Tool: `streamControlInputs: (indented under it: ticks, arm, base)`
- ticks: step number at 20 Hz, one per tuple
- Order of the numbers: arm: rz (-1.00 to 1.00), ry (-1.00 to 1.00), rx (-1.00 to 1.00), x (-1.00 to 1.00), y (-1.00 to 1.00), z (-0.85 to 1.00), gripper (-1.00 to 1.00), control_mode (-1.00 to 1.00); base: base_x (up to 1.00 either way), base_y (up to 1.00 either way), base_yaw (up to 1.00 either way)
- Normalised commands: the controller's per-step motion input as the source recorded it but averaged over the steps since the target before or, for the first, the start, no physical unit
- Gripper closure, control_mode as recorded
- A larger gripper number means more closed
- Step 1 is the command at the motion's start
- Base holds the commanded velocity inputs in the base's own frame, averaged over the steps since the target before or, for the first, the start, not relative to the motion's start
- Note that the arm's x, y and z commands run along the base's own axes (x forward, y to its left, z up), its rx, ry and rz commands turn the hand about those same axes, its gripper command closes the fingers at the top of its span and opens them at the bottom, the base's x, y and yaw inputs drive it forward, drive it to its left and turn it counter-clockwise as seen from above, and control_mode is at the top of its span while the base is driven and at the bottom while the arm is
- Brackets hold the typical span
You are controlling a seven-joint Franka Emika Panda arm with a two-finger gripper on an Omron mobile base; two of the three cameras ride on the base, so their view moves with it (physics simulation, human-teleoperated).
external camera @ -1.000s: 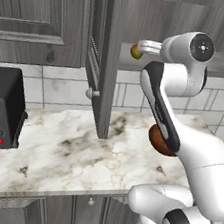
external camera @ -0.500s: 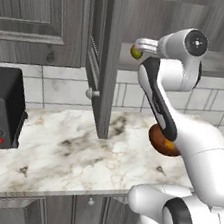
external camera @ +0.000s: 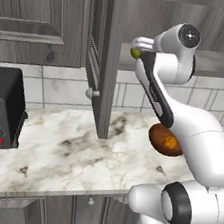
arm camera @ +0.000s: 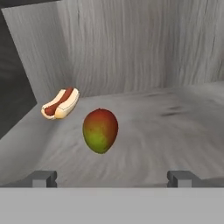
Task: Open the cabinet. Pick the mango and orange from the cabinet and place them into the bowl. Then close the cabinet.
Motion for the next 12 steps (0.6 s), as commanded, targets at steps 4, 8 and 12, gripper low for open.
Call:
streamControlInputs:
  ticks: [4, 8, 12]
  arm:
    - [0.0, 0.02, 0.0, 0.33, 0.0, -0.06, -1.0, -1.0]
    - [0.0, 0.0, 0.0, 0.28, 0.09, -0.24, -1.0, -1.0]
    - [0.0, 0.0, -0.01, 0.29, 0.21, -0.4, -1.0, -1.0]
  base:
    - [0.0, 0.0, 0.0]
    - [0.0, 0.0, 0.0]
    - [0.0, 0.0, 0.0]
